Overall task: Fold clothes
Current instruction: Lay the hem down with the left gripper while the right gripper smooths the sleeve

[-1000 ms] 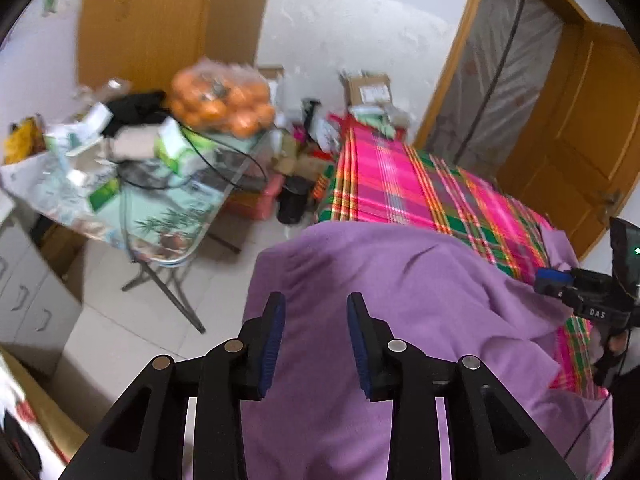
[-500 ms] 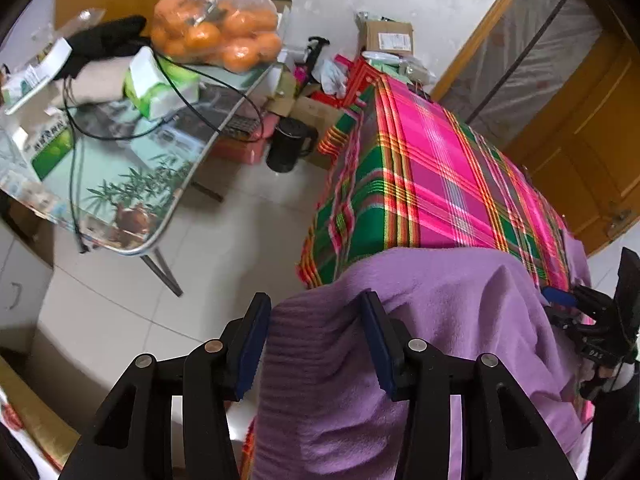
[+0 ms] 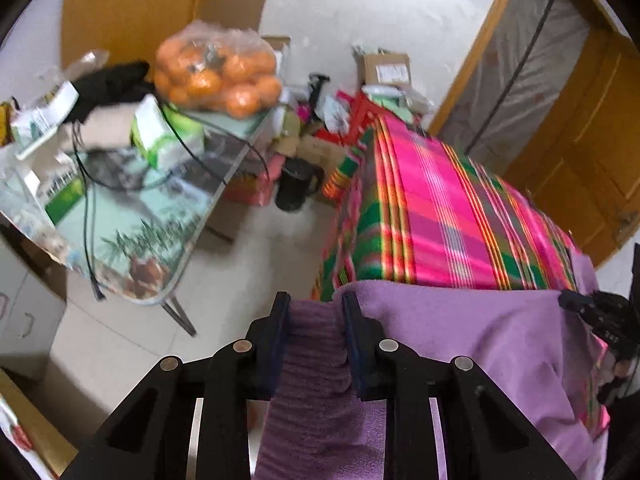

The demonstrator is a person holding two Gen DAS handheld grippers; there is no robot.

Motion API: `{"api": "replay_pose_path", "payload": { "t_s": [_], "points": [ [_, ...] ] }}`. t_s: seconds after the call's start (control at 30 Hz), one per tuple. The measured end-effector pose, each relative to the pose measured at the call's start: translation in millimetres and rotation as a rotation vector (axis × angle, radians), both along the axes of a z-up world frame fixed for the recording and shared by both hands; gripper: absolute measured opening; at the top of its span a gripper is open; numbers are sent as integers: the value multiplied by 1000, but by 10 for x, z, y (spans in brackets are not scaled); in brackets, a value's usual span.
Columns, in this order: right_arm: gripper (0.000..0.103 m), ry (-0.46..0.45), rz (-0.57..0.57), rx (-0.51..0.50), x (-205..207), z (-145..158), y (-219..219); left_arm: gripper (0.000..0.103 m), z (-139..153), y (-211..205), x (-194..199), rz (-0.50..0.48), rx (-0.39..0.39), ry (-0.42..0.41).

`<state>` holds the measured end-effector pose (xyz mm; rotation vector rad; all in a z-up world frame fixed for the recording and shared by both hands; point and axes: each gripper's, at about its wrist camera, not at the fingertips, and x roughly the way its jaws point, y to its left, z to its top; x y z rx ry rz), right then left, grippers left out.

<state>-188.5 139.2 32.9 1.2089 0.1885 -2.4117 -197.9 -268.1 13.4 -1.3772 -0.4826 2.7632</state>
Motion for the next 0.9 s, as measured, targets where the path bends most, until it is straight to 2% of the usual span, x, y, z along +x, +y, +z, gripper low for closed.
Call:
{"api": "replay_pose_path", "payload": {
  "t_s": [0.03, 0.1, 0.17, 0.3, 0.43, 0.57, 0.67, 0.77, 0.83, 0.9],
  "points": [
    [2, -6, -4, 16, -19, -36, -21, 27, 17, 2, -6, 3, -9, 9],
    [3, -23, -16, 43, -62, -107, -52, 28, -82, -3, -70, -5, -1, -37],
    [8, -44, -41, 46, -73, -147, -25, 30, -104, -35, -28, 3, 6, -42],
    [12, -9, -69, 34, 59, -30, 79, 31, 81, -209, 245, 60, 23, 27],
    [12, 11, -43, -26, 345, 96, 83, 32, 354, -259, 681, 93, 7, 81],
    [12, 29, -12, -90, 642, 221, 77, 32, 433, 22, 1269, 4, 41, 121],
    [12, 25, 19, -98, 868, 192, 26, 32, 227, 304, 1657, -52, 36, 91],
    [12, -20, 6, -52, 1017, -21, 52, 32, -106, 456, 1920, -57, 1, 10],
    [12, -58, -47, -24, 1072, -148, 192, 32, -106, 519, 2118, -58, -41, 34],
    [12, -57, -89, -60, 1166, -127, 397, 32, -65, 526, 2244, -44, -40, 44]
  ]
}}
